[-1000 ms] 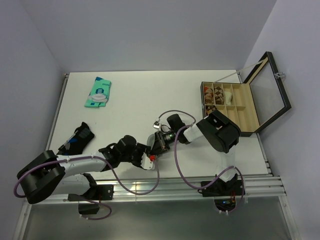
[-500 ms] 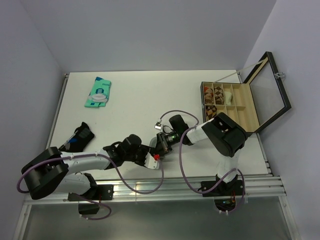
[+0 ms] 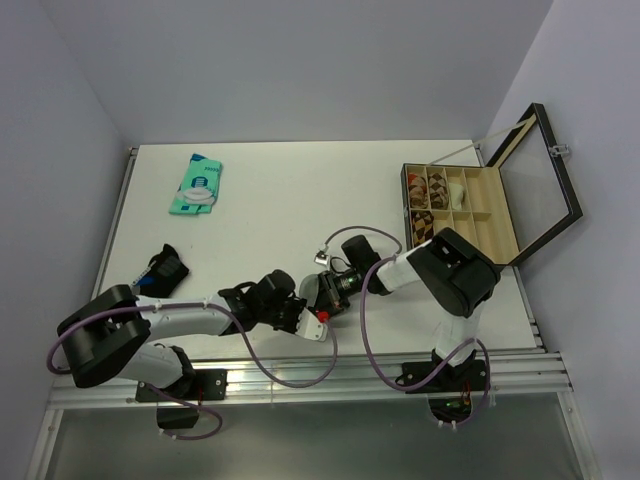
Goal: Roll the socks
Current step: Roll the sock at the center of the board.
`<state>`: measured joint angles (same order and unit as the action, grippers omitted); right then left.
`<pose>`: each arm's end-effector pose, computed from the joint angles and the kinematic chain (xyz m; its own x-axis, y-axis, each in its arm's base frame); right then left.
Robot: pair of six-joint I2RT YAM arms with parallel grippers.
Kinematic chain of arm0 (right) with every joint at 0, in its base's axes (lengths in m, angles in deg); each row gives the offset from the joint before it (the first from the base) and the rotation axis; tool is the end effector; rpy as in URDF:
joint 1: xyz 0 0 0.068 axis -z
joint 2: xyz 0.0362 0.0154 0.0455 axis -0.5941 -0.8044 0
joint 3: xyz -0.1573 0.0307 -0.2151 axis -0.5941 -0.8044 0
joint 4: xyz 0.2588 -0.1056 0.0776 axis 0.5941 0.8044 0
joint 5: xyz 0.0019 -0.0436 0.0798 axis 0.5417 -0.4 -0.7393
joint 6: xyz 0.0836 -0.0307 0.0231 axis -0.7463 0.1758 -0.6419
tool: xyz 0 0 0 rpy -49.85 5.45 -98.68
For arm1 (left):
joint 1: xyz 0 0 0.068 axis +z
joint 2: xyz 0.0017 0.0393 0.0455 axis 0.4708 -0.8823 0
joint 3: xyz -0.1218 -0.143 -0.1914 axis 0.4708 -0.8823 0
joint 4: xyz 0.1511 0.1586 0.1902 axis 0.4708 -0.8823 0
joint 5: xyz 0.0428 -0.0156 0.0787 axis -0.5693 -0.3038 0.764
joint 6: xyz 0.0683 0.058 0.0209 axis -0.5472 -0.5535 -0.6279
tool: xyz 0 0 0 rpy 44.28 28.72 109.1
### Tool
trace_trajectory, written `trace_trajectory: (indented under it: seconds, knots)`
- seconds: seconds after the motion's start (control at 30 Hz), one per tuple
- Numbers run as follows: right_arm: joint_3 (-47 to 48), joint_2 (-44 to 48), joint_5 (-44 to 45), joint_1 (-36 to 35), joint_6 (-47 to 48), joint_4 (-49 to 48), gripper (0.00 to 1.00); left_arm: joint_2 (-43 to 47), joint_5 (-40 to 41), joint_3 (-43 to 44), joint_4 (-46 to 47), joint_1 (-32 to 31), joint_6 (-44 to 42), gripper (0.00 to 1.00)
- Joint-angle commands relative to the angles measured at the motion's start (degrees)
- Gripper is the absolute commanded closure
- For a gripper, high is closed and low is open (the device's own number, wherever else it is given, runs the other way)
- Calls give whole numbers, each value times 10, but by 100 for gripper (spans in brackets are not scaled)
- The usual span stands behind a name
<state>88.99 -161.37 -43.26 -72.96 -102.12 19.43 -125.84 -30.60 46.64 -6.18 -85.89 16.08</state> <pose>0.2132 0.2476 0.0420 -0.9265 -0.3416 -0.1577 -0.2669 0.3014 0.9154 0.1394 -0.2676 0.0901 0.4119 0.6529 -0.6357 0.9049 -0.2108 0.3699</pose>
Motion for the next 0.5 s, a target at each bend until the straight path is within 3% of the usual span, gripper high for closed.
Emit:
trace_trajectory:
  seconds: [0.0, 0.13, 0.33, 0.47]
  knots:
    - [-4, 27, 32, -3, 16, 19, 89, -10, -13, 35, -18, -5, 9, 85]
    - [1, 44, 68, -3, 29, 51, 81, -19, -23, 52, -56, -6, 13, 99]
    - [-22, 135, 176, 1, 9, 61, 60, -52, -44, 102, -114, -6, 50, 100]
    - [-60, 209, 251, 11, -15, 66, 56, -77, -72, 141, -157, -1, 78, 100]
